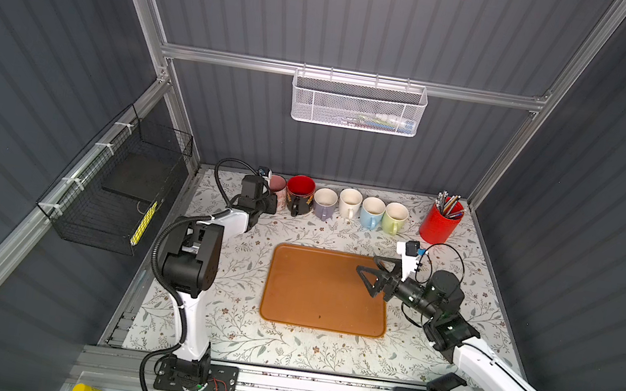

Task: Turn the mug right side up
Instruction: 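Lower the pink mug beside the black mug with the left gripper, then open the left gripper and withdraw from the pink mug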

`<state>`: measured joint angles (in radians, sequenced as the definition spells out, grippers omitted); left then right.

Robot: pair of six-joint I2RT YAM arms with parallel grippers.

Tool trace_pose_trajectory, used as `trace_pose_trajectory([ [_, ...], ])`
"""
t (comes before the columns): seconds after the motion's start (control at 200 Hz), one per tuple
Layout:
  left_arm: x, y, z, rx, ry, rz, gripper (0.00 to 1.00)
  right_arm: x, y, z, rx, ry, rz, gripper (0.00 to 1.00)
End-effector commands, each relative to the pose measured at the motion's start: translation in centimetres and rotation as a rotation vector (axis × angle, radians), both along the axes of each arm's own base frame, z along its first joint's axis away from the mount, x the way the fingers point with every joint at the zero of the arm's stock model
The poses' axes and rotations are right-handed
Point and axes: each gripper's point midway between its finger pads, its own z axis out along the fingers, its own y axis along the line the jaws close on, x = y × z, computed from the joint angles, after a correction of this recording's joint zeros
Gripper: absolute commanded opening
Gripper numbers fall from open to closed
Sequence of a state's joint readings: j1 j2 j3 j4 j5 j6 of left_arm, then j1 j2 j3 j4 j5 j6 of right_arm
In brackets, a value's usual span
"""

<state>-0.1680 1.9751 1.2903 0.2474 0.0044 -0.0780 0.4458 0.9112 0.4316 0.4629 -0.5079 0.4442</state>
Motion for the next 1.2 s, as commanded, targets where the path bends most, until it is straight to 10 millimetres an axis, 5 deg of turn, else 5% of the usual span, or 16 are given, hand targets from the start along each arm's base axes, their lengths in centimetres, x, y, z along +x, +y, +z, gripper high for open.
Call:
trace_pose_trajectory([
  [0.0, 0.4, 0.2, 2.7, -0.008, -0.073, -0.007, 0.44, -0.3, -0.2, 0.4, 0.002, -0.032, -0.001, 0.99],
  [0.57, -3.1, 1.3, 8.3, -0.019, -0.164, 0.026, 0.64, 0.1, -2.8, 1.5, -0.063, -0.076, -0.155, 0.99],
  [0.82, -7.0, 2.3, 11.5, -0.035, -0.209, 0.052, 0.79, 1.4, -7.6, -0.3, -0.16, -0.1, -0.438, 0.99],
  [0.956, -9.5, 3.0, 11.4, -0.031, -0.19, 0.087, 0.97, 1.3, -10.0, -1.2, -0.192, -0.115, -0.557, 0.99],
  [1.191, -13.0, 7.1, 9.5, -0.05, -0.084, 0.348, 1.0, 1.5, -14.2, -2.1, -0.247, -0.145, -0.78, 0.99],
])
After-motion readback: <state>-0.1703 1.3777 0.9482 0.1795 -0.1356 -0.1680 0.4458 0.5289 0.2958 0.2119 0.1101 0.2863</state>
